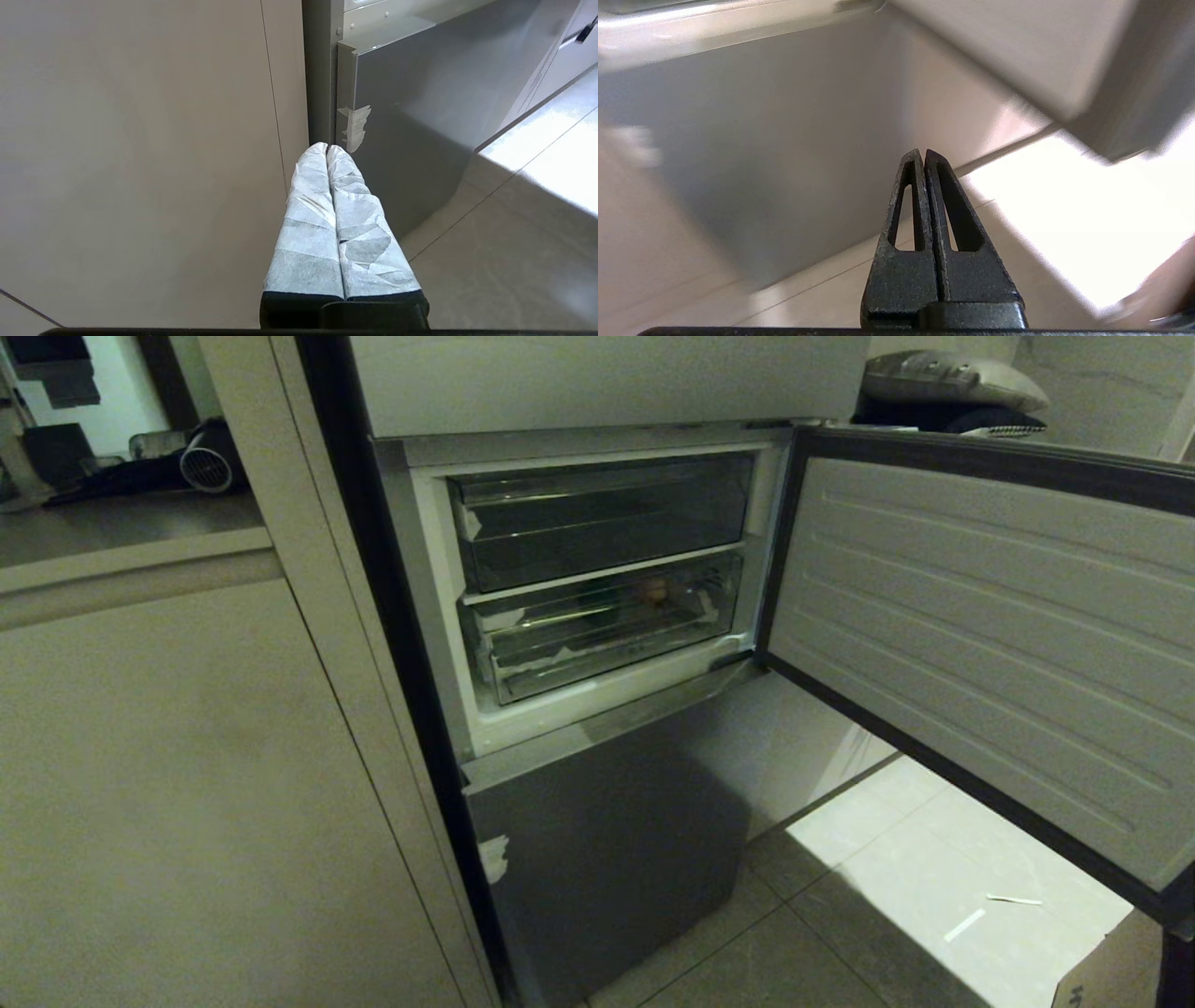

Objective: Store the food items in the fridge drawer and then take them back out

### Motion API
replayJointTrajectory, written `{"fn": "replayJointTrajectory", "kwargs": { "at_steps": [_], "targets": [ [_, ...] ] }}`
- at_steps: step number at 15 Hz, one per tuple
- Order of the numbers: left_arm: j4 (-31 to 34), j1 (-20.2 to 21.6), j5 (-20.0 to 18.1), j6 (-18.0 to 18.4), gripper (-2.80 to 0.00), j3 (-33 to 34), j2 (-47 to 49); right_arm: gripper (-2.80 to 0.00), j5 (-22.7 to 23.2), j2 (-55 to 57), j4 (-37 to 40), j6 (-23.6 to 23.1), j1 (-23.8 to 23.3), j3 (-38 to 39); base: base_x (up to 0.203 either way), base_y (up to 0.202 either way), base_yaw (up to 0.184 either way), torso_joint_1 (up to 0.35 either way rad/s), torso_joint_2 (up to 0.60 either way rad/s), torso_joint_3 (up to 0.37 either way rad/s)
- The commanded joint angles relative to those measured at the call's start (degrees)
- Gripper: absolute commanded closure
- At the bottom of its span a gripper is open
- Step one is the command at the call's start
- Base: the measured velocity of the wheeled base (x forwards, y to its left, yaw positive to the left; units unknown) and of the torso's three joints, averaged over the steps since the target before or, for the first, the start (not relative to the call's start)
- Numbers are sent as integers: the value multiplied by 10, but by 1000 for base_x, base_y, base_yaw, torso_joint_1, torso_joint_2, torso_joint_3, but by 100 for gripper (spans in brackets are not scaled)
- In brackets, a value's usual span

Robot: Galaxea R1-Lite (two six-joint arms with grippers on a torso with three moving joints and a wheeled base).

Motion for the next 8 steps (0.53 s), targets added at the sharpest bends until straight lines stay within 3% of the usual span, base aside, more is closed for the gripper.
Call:
{"fn": "replayJointTrajectory", "kwargs": {
  "at_steps": [1, 8],
  "targets": [
    [0, 0, 5, -5, 0, 0, 1, 0, -9, -57, 24, -74, 7, 18, 0, 0, 0, 0, 0, 0],
    [0, 0, 5, -5, 0, 0, 0, 0, -9, -57, 24, -57, 7, 18, 0, 0, 0, 0, 0, 0]
  ]
}}
